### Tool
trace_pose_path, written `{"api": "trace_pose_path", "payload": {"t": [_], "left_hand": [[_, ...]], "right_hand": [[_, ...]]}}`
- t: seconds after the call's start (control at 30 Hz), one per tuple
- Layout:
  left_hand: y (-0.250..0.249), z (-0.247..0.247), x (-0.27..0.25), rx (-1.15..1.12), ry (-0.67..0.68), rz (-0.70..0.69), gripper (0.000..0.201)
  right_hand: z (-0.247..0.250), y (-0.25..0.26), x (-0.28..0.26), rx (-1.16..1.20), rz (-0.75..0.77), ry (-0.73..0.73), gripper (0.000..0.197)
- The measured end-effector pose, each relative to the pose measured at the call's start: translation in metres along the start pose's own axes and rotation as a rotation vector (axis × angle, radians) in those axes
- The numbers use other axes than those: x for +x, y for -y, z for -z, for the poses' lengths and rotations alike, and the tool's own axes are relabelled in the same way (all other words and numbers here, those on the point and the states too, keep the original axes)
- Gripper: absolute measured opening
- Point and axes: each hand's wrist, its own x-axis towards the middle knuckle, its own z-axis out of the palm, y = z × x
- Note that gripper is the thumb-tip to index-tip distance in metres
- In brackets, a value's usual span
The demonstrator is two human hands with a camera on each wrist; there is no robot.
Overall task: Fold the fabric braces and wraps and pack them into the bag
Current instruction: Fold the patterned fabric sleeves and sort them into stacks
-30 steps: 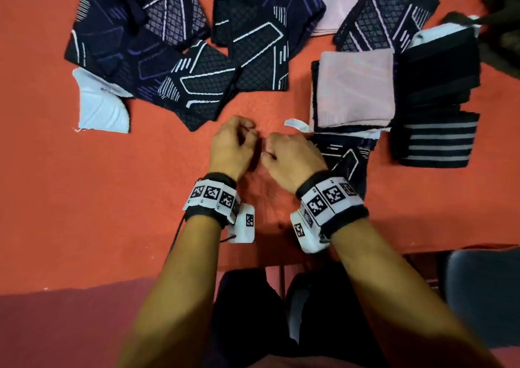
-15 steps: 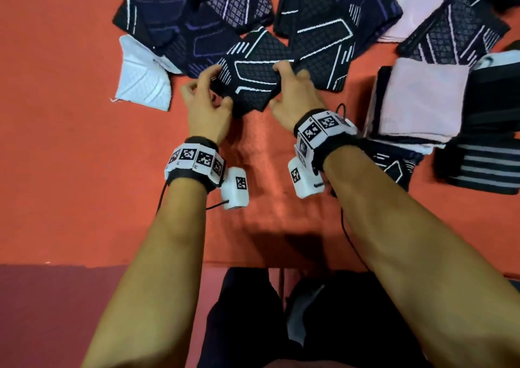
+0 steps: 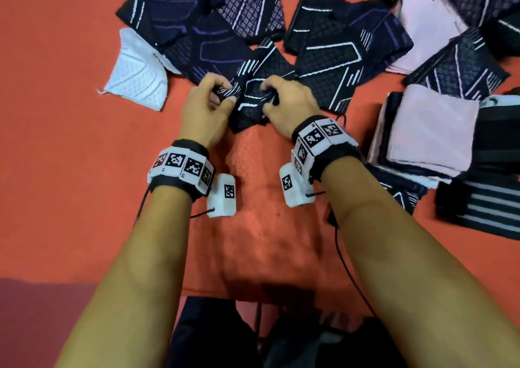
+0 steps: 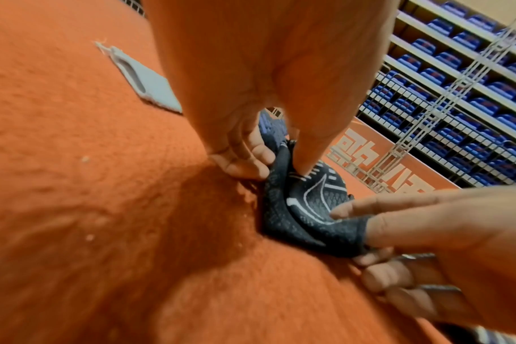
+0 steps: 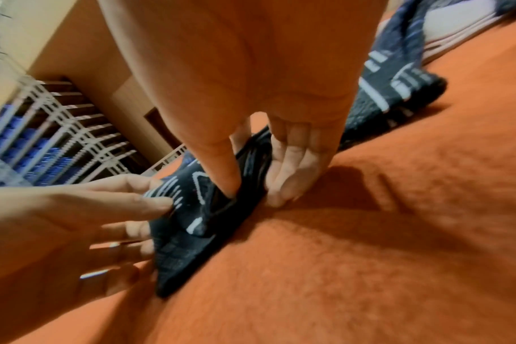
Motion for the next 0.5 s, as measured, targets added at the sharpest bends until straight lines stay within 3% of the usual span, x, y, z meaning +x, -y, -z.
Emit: {"api": "trace_pose_path", "payload": {"t": [0.07,0.2,0.4,0.5], "left_hand": [[0.001,0.0,-0.011,-0.058,-0.031,-0.008,0.017],[0.014,-0.002,-0.037,-0.12,-0.098,0.003,0.02],[0.023,-0.009,-0.048,-0.24,-0.058,0.004,0.045],[0.023,0.002,-0.043,-0.099,-0.011,-0.01,0.042]], "right_hand": [[-0.006,0.007,-0.002,-0.026,0.078,0.014,0.027],[-0.008,0.007,-0.015,-0.072,0.135,0.044,0.028],[-0.006,0.006,-0.021,-0.294,0.238,0.007,0.029],[-0.007,0.018,-0.018,-0.347,0.293,-0.042,0.007]]}}
